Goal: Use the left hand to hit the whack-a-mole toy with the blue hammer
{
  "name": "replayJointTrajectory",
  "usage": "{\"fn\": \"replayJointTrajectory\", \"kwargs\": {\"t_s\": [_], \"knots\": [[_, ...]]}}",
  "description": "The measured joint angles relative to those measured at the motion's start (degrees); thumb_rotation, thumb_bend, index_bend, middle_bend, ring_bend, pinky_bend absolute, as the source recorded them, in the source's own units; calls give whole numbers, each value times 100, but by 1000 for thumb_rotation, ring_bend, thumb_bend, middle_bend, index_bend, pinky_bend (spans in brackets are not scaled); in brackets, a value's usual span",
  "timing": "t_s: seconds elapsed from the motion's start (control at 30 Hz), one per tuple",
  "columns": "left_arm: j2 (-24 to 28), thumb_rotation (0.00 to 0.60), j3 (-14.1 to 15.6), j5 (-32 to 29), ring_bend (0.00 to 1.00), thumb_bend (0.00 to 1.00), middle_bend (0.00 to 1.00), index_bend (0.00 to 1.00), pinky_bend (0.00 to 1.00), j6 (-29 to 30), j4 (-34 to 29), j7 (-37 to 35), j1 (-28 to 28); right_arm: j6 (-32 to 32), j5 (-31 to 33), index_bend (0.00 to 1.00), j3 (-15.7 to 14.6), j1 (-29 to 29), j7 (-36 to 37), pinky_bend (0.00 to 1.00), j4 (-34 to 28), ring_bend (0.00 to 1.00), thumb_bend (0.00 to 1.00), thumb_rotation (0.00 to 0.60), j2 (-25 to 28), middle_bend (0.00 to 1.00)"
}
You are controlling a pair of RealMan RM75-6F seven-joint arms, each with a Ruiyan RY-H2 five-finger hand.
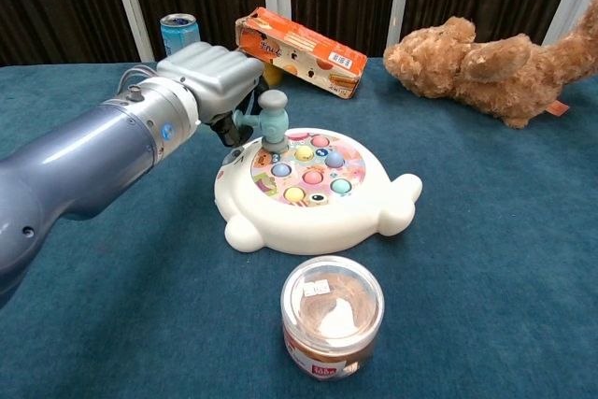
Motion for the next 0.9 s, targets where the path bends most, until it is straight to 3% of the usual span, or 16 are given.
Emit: {"fn": "replayJointTrajectory", "kwargs": {"t_s": [0.33,0.9], "knots": [[44,600,-94,16,379,622,487,659,501,120,-335,70,-156,-1,6,0,1,-1,14,0,-21,0,193,600,12,0],[-172,600,21,-117,379,622,487,659,501,42,-40,-6,-250,-59,27,0,-3,17,72,0,-62,0,193,600,41,0]]}}
